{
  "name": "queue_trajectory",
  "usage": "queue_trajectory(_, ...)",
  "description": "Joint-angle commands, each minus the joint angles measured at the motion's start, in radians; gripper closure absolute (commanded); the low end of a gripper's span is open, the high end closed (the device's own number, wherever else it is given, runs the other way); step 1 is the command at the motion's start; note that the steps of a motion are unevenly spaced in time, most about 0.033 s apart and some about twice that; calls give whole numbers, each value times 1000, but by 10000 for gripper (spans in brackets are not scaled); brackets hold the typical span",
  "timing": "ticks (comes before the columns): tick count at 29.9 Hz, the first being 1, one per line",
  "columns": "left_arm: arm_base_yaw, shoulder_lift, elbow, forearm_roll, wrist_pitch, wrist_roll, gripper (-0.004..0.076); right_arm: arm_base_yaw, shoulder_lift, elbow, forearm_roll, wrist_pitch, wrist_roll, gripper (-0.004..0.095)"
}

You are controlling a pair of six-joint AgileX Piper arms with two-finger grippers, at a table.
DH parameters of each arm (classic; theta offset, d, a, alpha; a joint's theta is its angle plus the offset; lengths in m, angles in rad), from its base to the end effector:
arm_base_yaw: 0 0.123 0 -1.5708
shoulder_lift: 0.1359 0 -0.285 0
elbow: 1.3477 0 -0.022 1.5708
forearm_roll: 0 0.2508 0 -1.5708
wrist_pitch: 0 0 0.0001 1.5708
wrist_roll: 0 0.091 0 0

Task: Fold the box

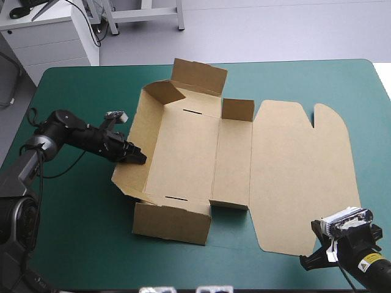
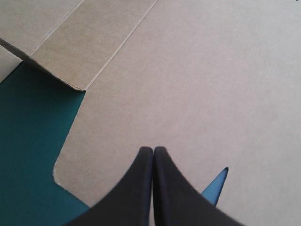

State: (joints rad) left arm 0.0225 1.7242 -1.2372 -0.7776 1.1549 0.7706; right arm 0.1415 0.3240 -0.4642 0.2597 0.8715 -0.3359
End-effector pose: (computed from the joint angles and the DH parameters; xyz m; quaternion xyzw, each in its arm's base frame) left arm 0.3328 -0.0510 0.2499 0.1981 0.9163 -0.3181 0.1413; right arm 0.0531 0.0256 0.2750 -0.1803 0.8690 0.0823 0.4533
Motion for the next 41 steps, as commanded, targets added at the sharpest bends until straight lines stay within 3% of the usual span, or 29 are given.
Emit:
queue_trajectory(1,-101,-46,-163,102,-4,-64,731,-6,8,-26,12,-66,-2,922)
queue_trajectory(10,-347,-46,-562,488,-36,-155,731,-6,8,-26,12,-75,10,922)
queue_trajectory(15,-465,-46,-686,696,-53,-145,731,-6,8,-26,12,-101,21,922)
queue_trajectory(29,-745,-46,-695,1176,-148,-140,731,-6,8,-26,11,-112,23,922)
queue_trajectory(41,-821,-46,-674,1247,-151,-51,731,-6,8,-26,11,-90,25,922)
